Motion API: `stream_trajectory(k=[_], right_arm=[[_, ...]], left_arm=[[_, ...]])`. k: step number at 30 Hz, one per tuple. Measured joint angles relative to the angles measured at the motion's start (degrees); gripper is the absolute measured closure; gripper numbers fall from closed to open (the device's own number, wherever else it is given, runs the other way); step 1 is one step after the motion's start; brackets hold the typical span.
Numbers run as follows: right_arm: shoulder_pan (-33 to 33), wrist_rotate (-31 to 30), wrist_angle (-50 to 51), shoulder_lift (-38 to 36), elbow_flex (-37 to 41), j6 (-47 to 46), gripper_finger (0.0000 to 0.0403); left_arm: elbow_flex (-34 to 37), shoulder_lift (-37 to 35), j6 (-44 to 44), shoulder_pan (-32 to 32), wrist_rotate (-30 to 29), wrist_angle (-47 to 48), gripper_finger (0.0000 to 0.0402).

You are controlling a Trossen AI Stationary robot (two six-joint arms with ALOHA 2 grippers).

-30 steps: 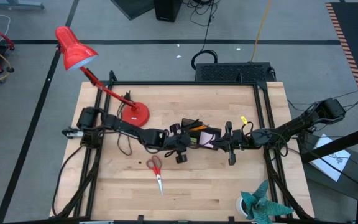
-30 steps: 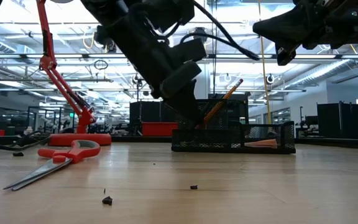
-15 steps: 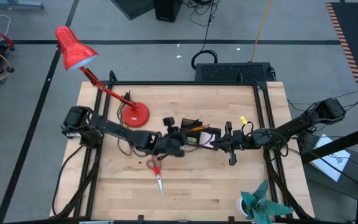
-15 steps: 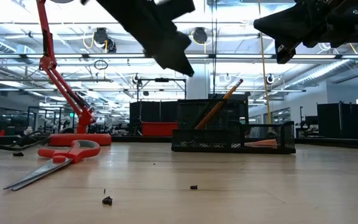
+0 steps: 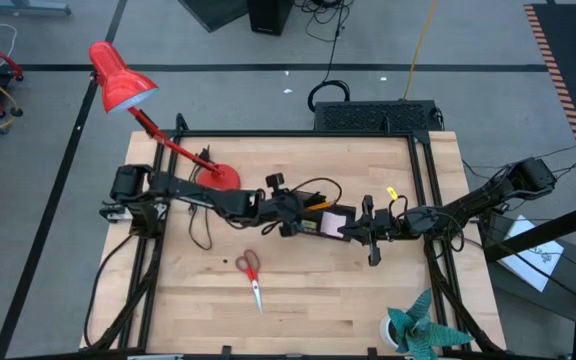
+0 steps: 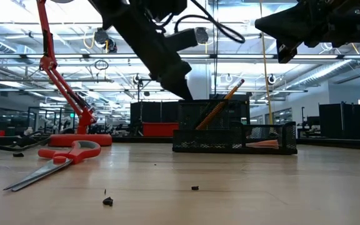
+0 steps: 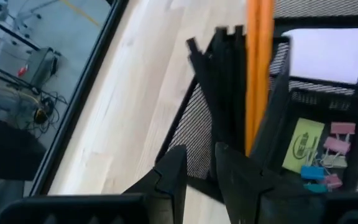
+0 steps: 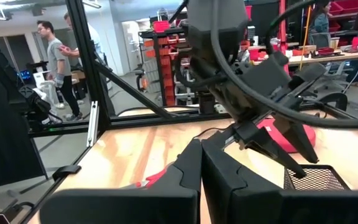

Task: Pick and place office supplies into organizer
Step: Adjust the black desk organizer

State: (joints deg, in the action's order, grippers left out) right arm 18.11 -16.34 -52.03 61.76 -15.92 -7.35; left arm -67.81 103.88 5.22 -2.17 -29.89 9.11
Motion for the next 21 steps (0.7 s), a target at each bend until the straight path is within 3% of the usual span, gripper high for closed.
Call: stream_trajectory(k=[5,21], right_arm=[[-0.01,0.0,0.02,0.0,0.0,0.52,0.0399],[-0.01,0.0,0.0,0.0,0.0,0.52,0.0399]], left_arm=[[-0.02,-0.04,-2.9,0.72,3.39,2.36,0.0309],[-0.07,-0.11,-4.74,-2.93,6.27,2.99,0.0309]])
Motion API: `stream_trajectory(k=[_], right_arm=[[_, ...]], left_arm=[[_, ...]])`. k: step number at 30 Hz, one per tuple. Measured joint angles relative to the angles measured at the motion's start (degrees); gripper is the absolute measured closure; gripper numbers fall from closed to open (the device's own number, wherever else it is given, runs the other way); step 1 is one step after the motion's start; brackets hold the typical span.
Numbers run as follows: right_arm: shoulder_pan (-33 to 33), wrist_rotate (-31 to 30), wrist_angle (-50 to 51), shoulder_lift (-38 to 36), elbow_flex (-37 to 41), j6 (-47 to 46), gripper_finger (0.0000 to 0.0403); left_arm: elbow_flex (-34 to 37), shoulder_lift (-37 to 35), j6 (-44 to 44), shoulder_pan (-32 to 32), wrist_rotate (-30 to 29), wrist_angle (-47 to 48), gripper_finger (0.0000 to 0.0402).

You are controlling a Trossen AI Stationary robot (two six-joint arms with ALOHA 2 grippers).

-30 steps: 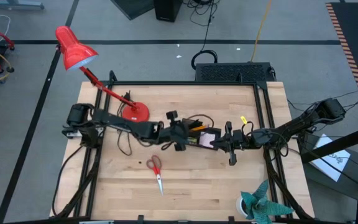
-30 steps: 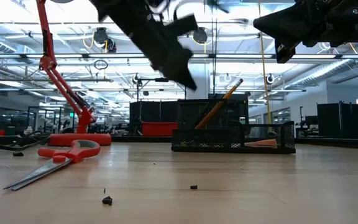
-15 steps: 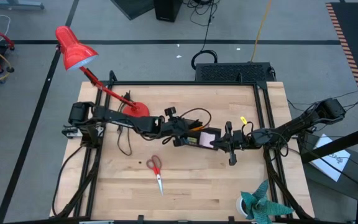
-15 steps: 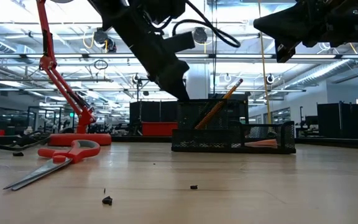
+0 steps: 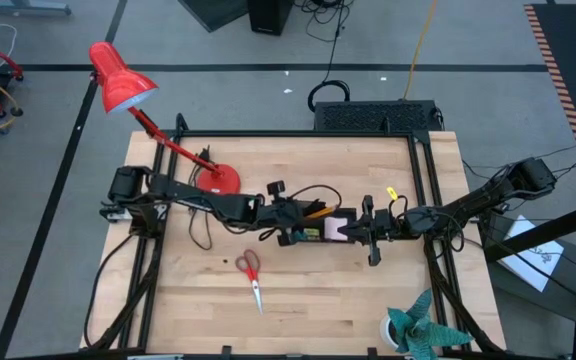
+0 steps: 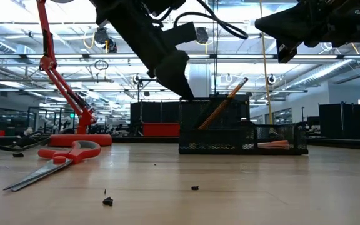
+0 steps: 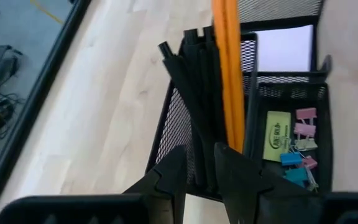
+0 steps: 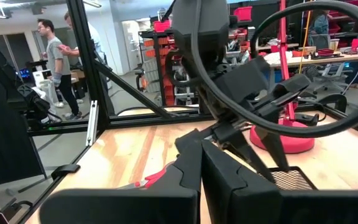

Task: Pick and place office supplies into organizer
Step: Adjust the black desk organizer, then put the red scissors into the black desk organizer

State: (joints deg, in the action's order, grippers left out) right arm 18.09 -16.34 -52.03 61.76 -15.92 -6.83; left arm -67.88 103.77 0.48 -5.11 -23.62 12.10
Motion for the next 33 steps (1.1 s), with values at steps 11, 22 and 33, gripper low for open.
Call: stream_trajectory(k=[11,22,33], right_arm=[[0.02,0.06,0.0,0.02,0.02,-0.02,0.0399],[0.02,0.15,0.46,0.02,0.02,-0.35,0.0399],[0.02,6.12,0.82,0.02,-0.04,-3.68,0.0399]], left_arm=[[0.17,-2.82,7.98,-3.86,-5.7,0.21,0.0309],[0.03,-15.22,-4.3,-11.89,9.0,13.95,0.0309],[3.88,-14.04,-14.57,-19.46,-2.87,27.56,0.0309]])
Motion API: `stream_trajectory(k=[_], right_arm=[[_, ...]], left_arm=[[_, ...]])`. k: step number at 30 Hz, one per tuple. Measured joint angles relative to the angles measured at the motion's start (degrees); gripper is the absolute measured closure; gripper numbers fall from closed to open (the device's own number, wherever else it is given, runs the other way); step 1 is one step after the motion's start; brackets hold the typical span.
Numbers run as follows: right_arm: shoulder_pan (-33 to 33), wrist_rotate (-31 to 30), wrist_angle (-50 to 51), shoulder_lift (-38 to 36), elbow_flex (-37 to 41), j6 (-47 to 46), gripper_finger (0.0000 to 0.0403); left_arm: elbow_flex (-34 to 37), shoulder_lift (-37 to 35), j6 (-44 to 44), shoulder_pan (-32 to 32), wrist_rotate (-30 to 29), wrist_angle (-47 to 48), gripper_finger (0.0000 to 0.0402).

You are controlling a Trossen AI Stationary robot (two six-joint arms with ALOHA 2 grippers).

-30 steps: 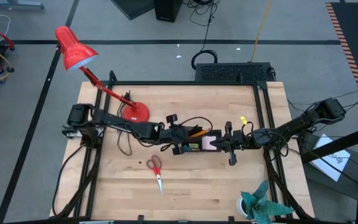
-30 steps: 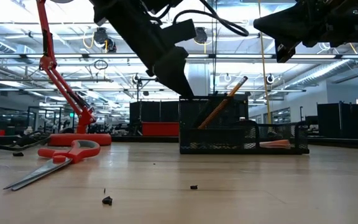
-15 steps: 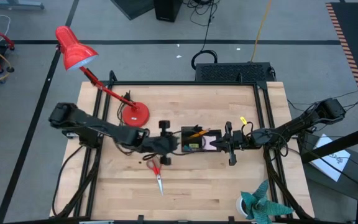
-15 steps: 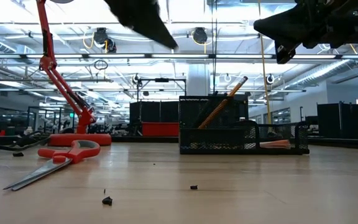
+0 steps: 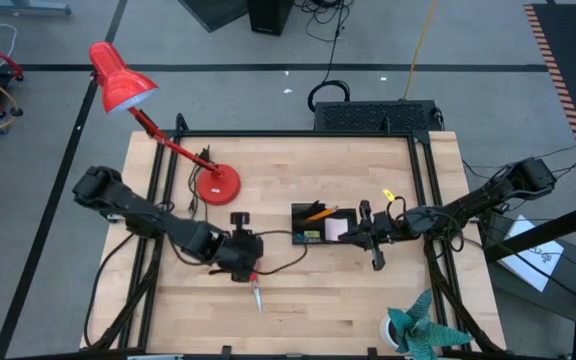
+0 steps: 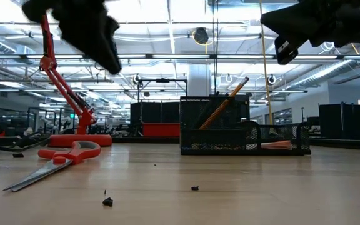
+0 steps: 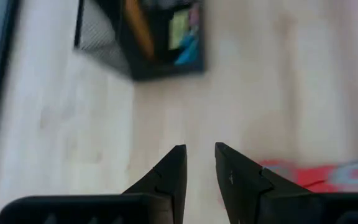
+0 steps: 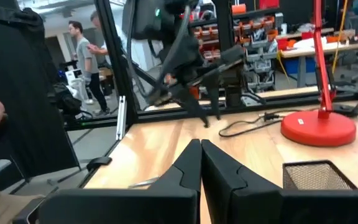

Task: Pick and place office supplies into organizer
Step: Put the red scissors into the black desk organizer

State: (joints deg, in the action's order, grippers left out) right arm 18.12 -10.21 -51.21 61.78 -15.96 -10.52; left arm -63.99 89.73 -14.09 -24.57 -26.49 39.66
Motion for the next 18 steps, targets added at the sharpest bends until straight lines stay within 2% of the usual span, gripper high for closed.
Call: stream_trajectory(k=[3,7,11,18], right_arm=[[0.2,-0.02,2.4,0.48,-1.39,0.19,0.0399],[2.8,-0.31,6.44,1.5,-4.87,4.68,0.0399],[4.73,-3.48,6.86,3.31,-7.34,7.37,0.0399],[4.61,-3.13,10.72,8.77,-11.3,4.95,0.0399]], left_arm=[[6.02,-0.47,-0.28,-2.21,-4.38,-2.17,0.0309],[15.07,-2.12,-1.71,-4.52,-8.14,-14.66,0.0309],[23.89,-5.59,-1.57,-6.8,-8.95,-30.4,0.0309],[36.5,-11.26,-2.11,-9.38,-12.13,-51.31,0.0309]])
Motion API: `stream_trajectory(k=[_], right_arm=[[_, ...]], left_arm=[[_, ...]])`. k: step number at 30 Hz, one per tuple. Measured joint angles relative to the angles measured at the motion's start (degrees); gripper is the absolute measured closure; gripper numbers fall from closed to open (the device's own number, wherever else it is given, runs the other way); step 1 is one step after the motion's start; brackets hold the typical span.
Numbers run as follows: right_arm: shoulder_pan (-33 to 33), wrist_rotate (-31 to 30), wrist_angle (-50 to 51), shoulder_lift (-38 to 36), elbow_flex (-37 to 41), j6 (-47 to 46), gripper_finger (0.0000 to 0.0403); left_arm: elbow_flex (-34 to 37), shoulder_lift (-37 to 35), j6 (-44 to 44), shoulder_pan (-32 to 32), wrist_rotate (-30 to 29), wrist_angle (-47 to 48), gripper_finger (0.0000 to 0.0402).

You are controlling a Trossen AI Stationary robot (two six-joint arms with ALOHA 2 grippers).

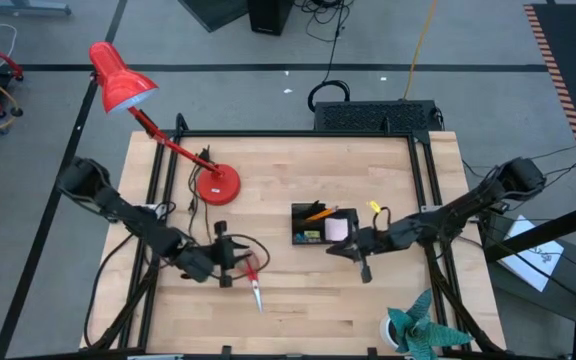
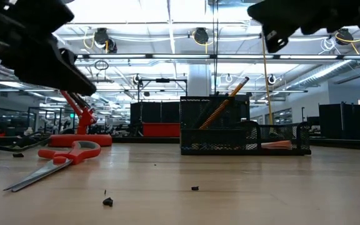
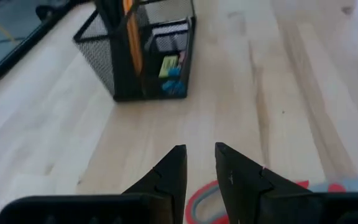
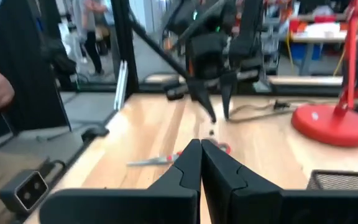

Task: Pick and place office supplies into organizer
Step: Put the red scissors into the black desk organizer

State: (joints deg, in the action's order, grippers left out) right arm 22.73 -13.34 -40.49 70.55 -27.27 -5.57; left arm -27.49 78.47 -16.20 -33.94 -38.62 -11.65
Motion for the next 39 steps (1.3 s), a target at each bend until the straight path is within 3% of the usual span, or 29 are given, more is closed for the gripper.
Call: stream_trajectory(k=[4,7,13,17,24,28,32,35,39], right_arm=[[-0.65,-0.05,5.04,4.4,-4.19,-1.01,0.0391],[-1.31,-0.15,5.71,7.8,-7.33,-0.78,0.0362],[-2.53,0.06,4.27,11.75,-10.89,-1.68,0.0301],[-2.75,0.13,1.98,12.69,-10.87,-2.71,0.028],[-2.61,0.36,1.22,12.76,-10.78,-4.26,0.0278],[-1.99,5.5,2.36,12.76,-10.78,-5.61,0.0281],[-1.95,6.16,3.19,12.76,-10.78,-6.67,0.028],[-2.02,6.1,3.04,12.74,-10.78,-6.84,0.028],[-1.97,6.15,3.04,12.74,-10.78,-6.84,0.0281]], left_arm=[[3.87,-0.88,-4.19,-1.48,0.11,-3.57,0.0309],[4.99,-0.91,-10.75,-2.26,1.07,-2.16,0.0309],[5.03,-0.91,-29.05,-2.04,3.87,8.5,0.0309],[5.04,-0.51,-35.35,-0.58,3.38,13.17,0.0309],[4.9,6.42,-37.56,1.87,7.83,7.73,0.0309],[2.79,11.45,-38.46,0.66,8.51,3.12,0.0309],[-0.85,14.65,-39.84,-1.77,9.47,3.42,0.0309],[-4.2,15.73,-38.2,-3.25,9.56,5.99,0.0309],[-10.48,15.39,-35.74,-5.39,7.48,18.63,0.0309]])
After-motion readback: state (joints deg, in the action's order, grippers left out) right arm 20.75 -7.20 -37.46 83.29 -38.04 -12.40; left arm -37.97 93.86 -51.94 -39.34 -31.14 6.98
